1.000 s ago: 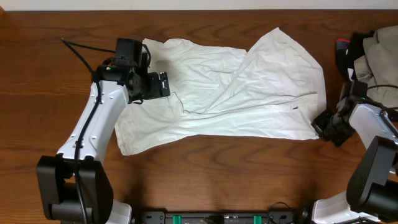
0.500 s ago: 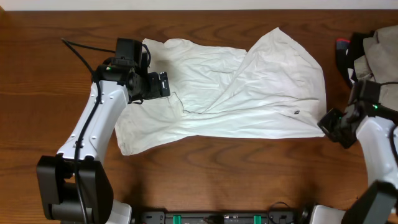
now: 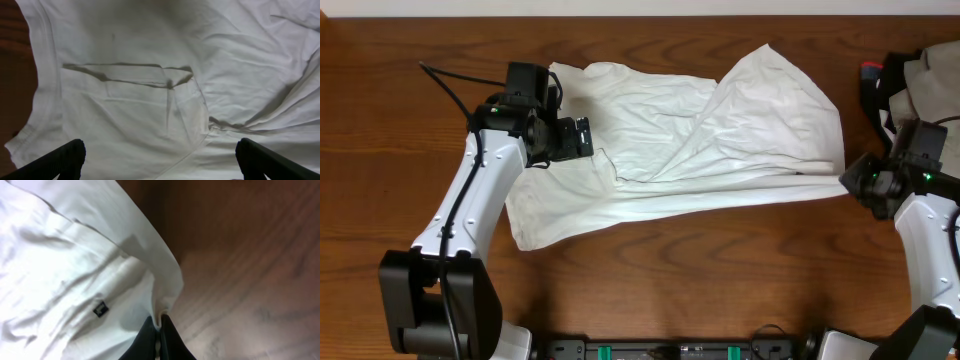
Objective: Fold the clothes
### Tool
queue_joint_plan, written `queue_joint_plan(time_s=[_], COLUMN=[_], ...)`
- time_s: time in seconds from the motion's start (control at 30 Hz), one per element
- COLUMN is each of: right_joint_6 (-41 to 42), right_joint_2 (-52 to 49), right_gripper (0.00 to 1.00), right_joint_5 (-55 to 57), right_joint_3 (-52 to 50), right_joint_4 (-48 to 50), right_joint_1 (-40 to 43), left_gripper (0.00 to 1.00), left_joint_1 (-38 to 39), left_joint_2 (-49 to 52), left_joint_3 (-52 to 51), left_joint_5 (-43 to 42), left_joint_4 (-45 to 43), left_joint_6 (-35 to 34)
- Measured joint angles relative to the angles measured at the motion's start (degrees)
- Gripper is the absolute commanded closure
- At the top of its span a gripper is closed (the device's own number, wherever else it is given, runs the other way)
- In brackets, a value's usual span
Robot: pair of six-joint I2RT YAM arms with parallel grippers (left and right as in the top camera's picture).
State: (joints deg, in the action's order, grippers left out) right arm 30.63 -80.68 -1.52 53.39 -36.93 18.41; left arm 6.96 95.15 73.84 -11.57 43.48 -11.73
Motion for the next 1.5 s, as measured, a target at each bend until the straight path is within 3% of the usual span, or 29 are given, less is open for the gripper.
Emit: queue_joint_plan(time_s=[0.6,1.03,1.23,1.27,1.33,1.5], right_joint_6=[1.44,1.33,-0.85,-1.09,-1.46,-2.4], right_joint_2=[-0.35,-6.16,-6.19,-6.14,-5.68,-3.3], right_gripper=[0.93,0.95,0.76,0.64,0.28,0.24], right_joint_5=[-0.35,1.6,2.03,2.1,2.32,2.43], right_joint_3=[0.0,0.0,0.0,0.0,-0.04,-0.09], right_joint_4=[9.18,11.43,8.31,7.26,4.7,-2.29], right_joint_1=[-1.22,-2.27,-2.32,-2.32,-2.32,-2.32], left_gripper=[0.02,0.02,0.02,0.02,0.02,0.02], left_joint_1=[0.0,0.0,0.0,0.0,0.0,0.02], left_joint_2=[0.0,0.0,0.0,0.0,0.0,-0.98], left_joint_3=[0.0,0.0,-0.02,-0.02,-0.02,-0.09], left_joint_5=[-0.02,-0.02,-0.02,-0.04,-0.04,-1.27], left_joint_4=[0.0,0.0,1.75,2.51,3.74,6.93], left_joint_6=[0.0,0.0,-0.02,0.0,0.0,-0.02])
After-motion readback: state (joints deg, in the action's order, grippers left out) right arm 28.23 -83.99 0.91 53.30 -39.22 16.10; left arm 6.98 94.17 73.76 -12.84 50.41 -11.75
